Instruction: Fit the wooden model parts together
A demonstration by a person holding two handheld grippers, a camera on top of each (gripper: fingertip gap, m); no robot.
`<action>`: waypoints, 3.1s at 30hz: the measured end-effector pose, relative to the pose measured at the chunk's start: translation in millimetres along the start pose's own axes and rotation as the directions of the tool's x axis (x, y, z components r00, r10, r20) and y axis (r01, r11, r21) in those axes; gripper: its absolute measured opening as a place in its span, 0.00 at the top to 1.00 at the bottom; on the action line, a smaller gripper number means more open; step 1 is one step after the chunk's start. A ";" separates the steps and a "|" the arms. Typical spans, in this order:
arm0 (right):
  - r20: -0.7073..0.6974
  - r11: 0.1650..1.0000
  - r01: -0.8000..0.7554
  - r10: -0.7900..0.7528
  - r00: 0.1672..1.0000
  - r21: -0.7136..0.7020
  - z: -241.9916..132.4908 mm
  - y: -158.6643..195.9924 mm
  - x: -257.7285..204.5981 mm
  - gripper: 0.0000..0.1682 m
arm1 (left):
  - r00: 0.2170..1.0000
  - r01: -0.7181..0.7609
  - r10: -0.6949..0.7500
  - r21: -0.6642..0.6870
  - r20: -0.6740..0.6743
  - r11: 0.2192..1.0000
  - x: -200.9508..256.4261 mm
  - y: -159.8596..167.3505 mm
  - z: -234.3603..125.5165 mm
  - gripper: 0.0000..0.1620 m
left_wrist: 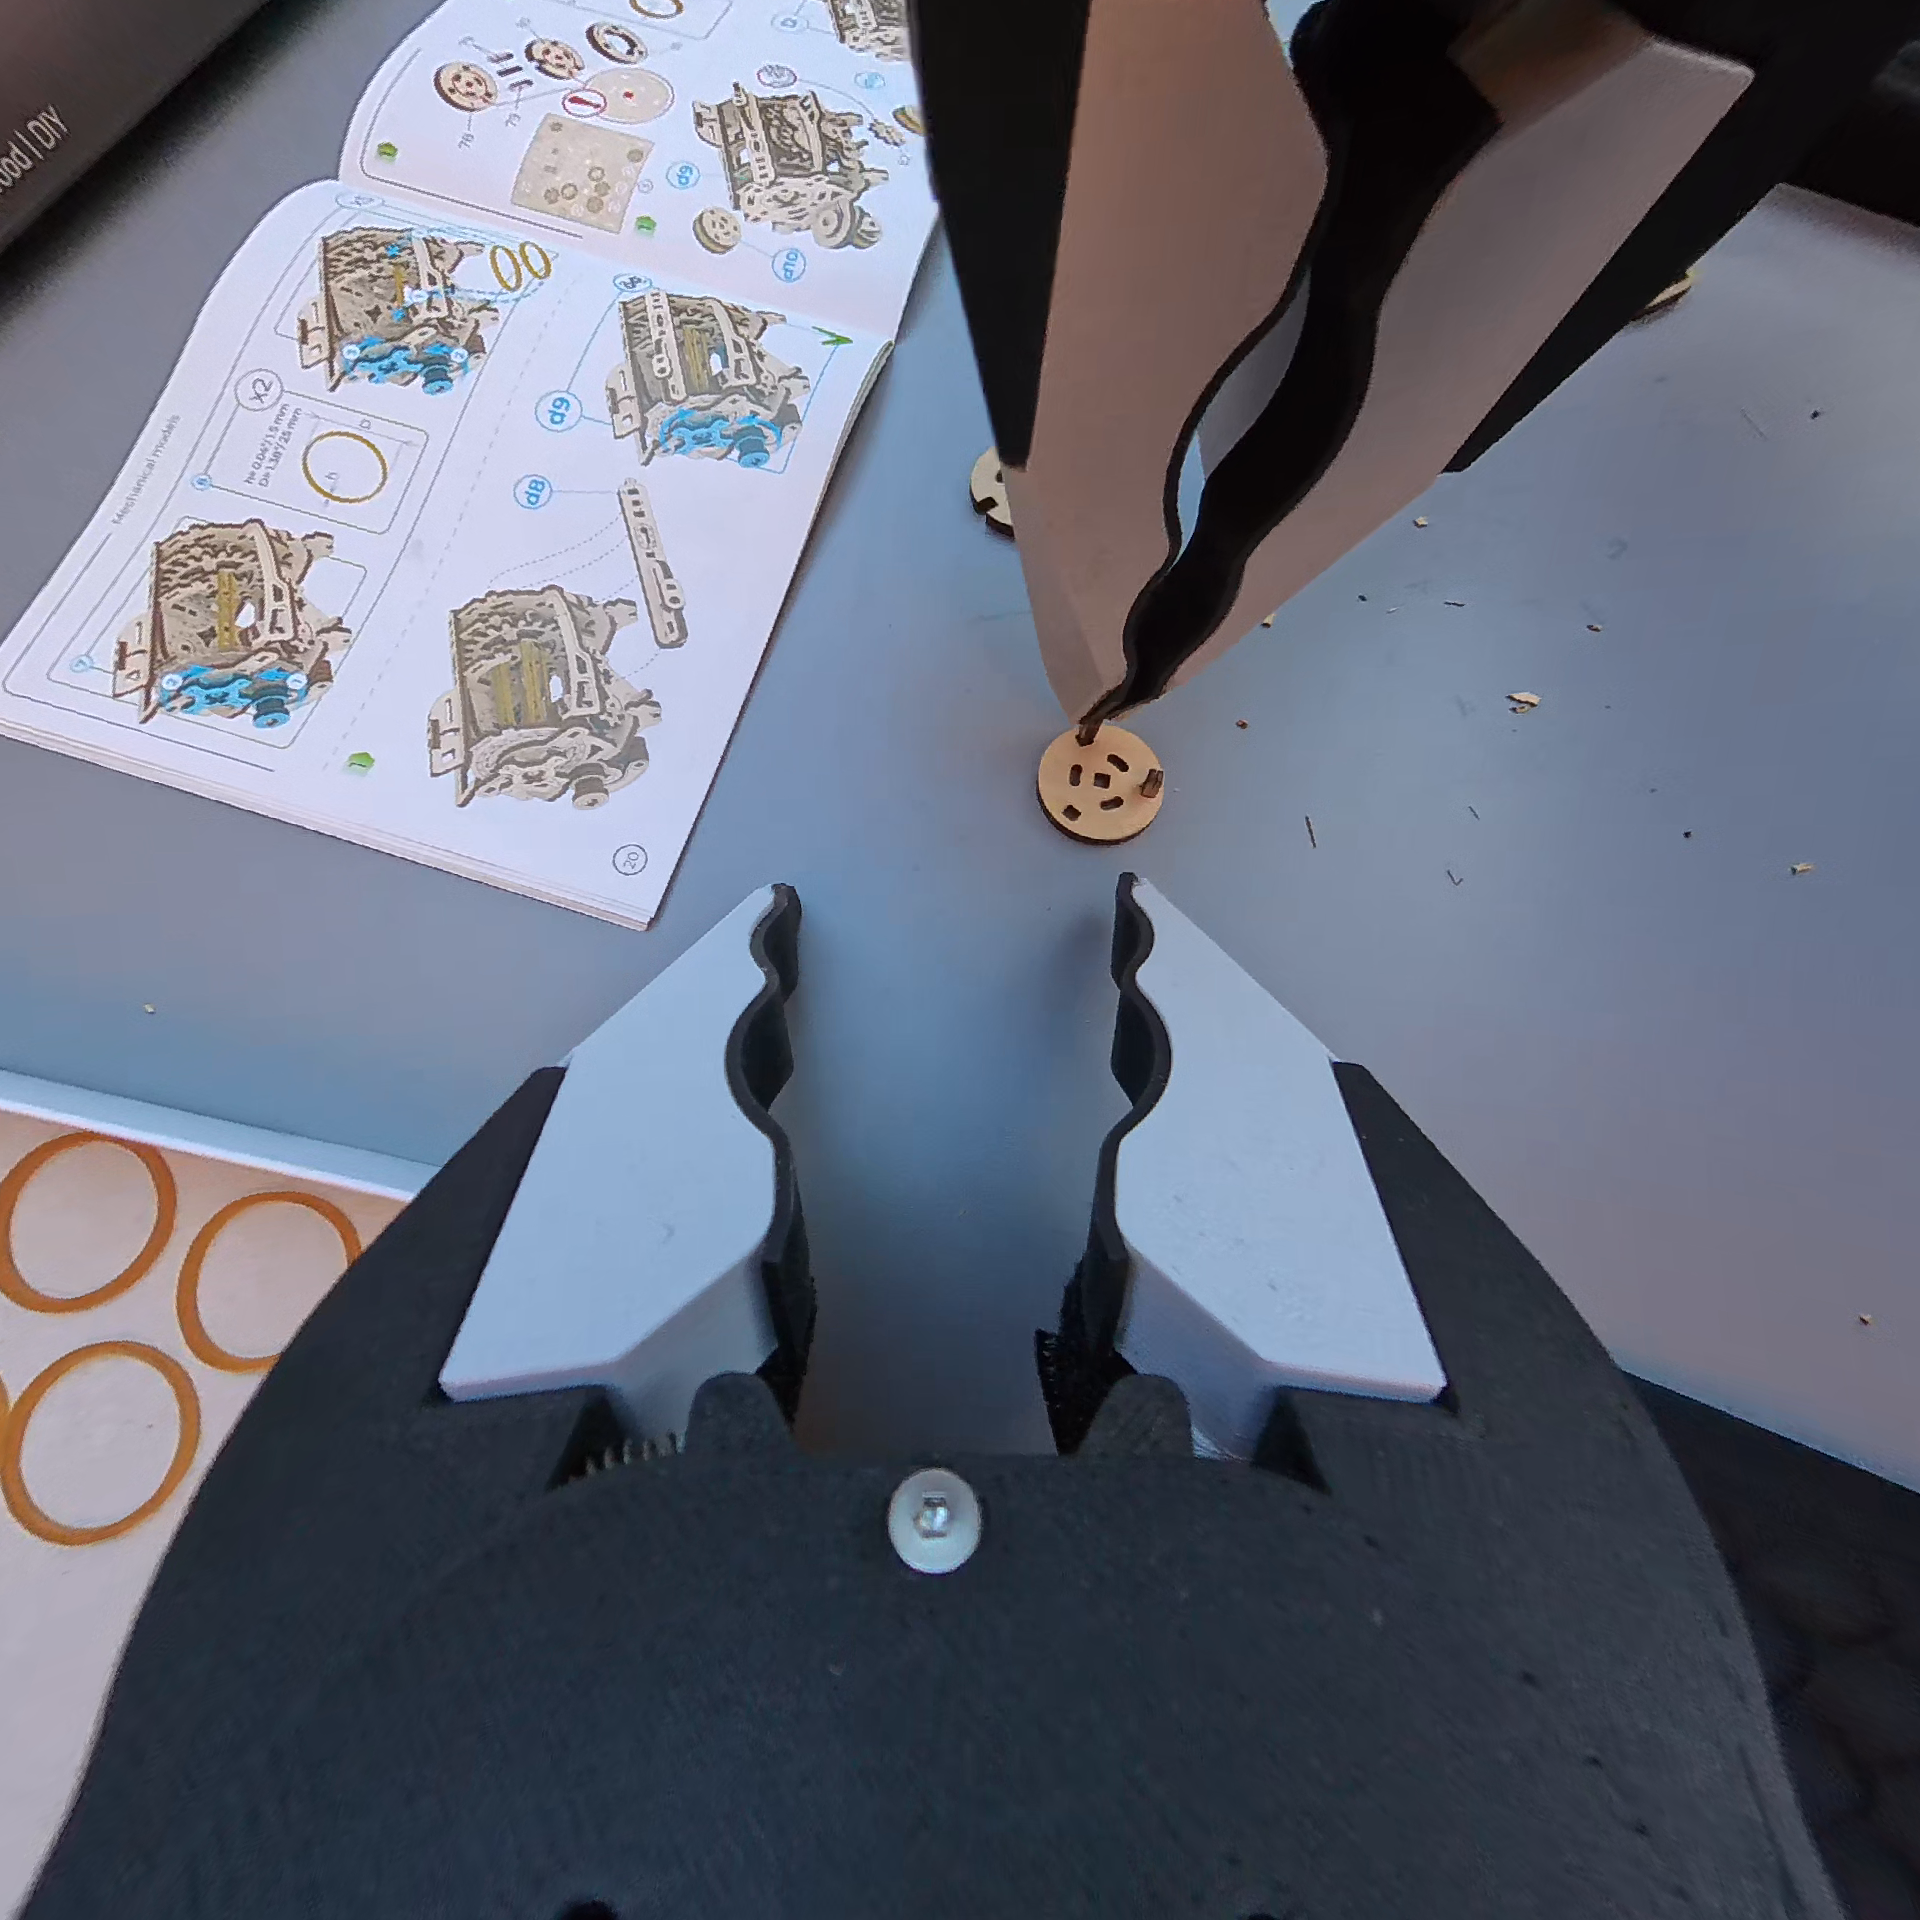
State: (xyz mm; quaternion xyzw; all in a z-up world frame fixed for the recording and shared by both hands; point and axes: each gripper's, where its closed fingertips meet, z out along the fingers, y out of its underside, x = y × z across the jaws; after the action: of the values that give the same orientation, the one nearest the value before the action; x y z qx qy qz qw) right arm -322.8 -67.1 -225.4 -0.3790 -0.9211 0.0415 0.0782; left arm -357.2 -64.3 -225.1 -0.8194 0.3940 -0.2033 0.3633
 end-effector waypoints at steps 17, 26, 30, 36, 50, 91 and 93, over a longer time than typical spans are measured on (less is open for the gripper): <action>-0.008 0.998 0.054 -0.054 0.999 0.016 -0.3 -4.2 -0.3 0.99 | 1.000 -0.018 0.018 -0.012 0.003 1.000 1.7 0.7 0.4 0.63; -0.006 0.998 0.056 -0.056 0.998 0.006 0.5 -1.8 0.6 0.99 | 1.000 -0.017 0.017 -0.011 0.002 1.000 1.7 0.7 0.4 0.62; -0.006 0.998 0.061 -0.061 0.998 0.000 1.2 -1.5 0.3 0.99 | 1.000 -0.017 0.017 -0.011 0.002 1.000 1.7 0.8 0.3 0.62; -0.012 0.995 0.092 -0.093 0.996 -0.032 1.5 -0.7 0.5 0.99 | 1.000 -0.017 0.017 -0.010 0.001 1.000 1.7 0.9 0.3 0.62; 0.040 0.974 0.161 -0.157 0.987 -0.162 2.6 -1.1 0.5 0.99 | 0.999 0.011 -0.012 0.039 0.033 0.999 -8.9 -4.5 -20.8 0.64; -0.016 0.998 0.024 -0.023 1.000 0.059 -1.3 3.6 4.9 0.98 | 0.999 0.023 -0.023 -0.002 0.033 1.000 -11.4 6.6 -16.6 0.63; 0.008 0.995 0.007 -0.008 1.000 0.096 -3.3 3.3 1.3 0.96 | 0.999 0.025 -0.025 -0.005 0.033 1.000 -11.6 7.3 -16.4 0.63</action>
State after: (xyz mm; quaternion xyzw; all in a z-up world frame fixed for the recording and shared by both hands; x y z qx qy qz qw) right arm -320.8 -63.8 -222.4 -0.3711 -0.9198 0.0869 0.0928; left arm -378.1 -65.3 -220.4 -0.8284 0.3784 -0.1932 0.3651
